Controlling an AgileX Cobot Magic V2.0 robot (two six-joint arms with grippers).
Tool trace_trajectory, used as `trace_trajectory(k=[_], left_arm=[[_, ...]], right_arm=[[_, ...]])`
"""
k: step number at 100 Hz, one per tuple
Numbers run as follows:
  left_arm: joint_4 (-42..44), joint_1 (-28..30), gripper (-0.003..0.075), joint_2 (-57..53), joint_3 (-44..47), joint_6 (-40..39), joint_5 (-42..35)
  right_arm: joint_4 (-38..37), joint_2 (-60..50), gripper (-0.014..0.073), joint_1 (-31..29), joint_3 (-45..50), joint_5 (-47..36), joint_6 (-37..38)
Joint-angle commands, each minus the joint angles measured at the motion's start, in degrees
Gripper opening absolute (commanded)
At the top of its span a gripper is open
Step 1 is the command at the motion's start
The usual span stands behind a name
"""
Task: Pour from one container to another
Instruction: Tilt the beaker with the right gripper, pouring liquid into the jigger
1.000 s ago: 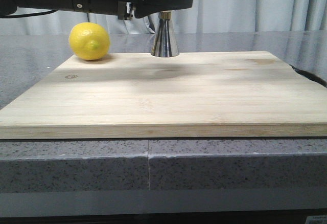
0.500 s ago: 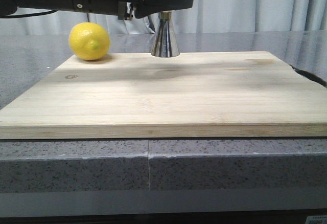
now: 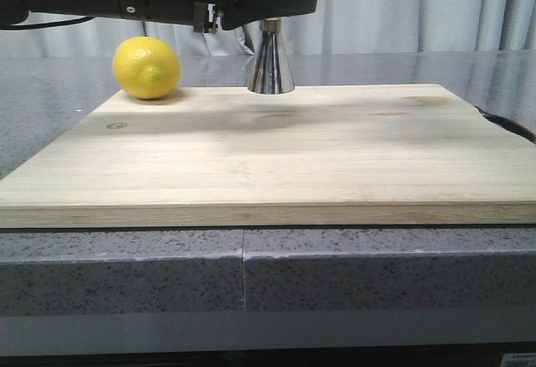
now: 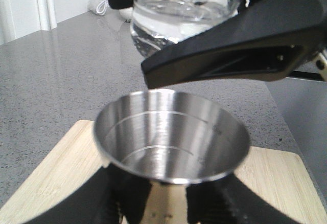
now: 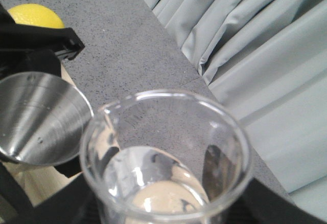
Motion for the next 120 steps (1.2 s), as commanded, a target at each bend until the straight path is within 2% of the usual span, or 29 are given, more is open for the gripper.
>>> trace_trajectory(k=[1, 49, 120], left_arm=[[-5.1, -0.3, 0.0260, -3.4, -1.8, -0.5, 6.2], [-5.1, -0.3, 0.0260, -3.4, -1.8, -0.5, 6.2], [-5.1, -0.3, 0.0260, -3.4, -1.8, -0.5, 6.2]], right_arm=[[-2.6, -2.3, 0.0314, 0.0, -2.2, -3.2, -0.2], [-12.7, -1.3, 0.0314, 0.9, -2.2, -3.4, -0.2], [-21.3, 0.3, 0.0314, 0.9, -2.2, -4.7, -0.2]])
